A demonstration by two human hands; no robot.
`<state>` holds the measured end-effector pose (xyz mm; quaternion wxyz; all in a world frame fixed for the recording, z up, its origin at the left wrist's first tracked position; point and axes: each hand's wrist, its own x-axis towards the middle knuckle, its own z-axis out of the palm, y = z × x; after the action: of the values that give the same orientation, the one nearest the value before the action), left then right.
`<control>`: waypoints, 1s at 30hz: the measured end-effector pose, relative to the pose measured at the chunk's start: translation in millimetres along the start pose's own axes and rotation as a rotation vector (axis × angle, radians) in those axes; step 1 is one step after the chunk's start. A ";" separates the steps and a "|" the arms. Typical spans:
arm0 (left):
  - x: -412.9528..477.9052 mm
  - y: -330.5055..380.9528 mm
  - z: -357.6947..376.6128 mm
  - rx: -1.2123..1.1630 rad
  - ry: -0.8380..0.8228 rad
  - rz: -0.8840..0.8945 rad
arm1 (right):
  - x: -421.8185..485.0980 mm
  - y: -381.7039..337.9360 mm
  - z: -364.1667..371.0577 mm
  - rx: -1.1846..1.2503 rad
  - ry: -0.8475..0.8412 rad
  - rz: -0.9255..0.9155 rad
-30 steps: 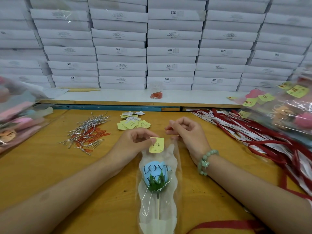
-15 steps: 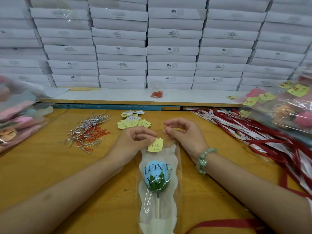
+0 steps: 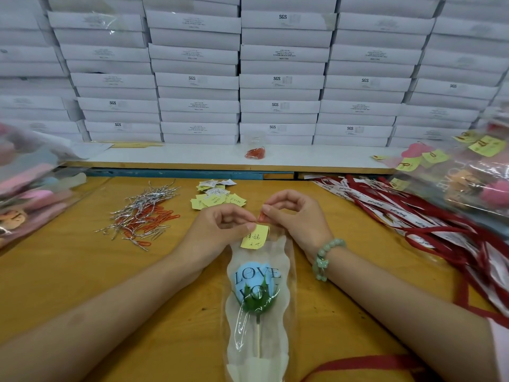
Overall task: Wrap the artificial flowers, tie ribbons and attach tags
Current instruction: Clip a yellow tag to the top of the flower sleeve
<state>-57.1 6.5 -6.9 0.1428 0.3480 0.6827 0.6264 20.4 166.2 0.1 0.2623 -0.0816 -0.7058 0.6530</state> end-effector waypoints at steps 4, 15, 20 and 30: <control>0.8 -0.3 0.6 0.008 0.024 0.004 | -2.3 -2.5 2.2 -0.010 -0.049 -0.006; 0.8 -1.6 0.3 0.030 0.090 0.026 | -4.6 -3.3 2.8 -0.146 -0.078 -0.071; 0.3 -2.2 -0.2 0.018 0.081 0.022 | -5.2 -2.6 3.7 -0.131 -0.113 -0.069; -1.0 0.6 0.9 -0.004 0.073 0.034 | -2.1 2.9 2.9 -0.150 -0.138 -0.023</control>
<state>-55.7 6.5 -6.7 0.1077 0.3362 0.6800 0.6426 20.2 163.1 -3.4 0.2138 -0.0475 -0.7698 0.5995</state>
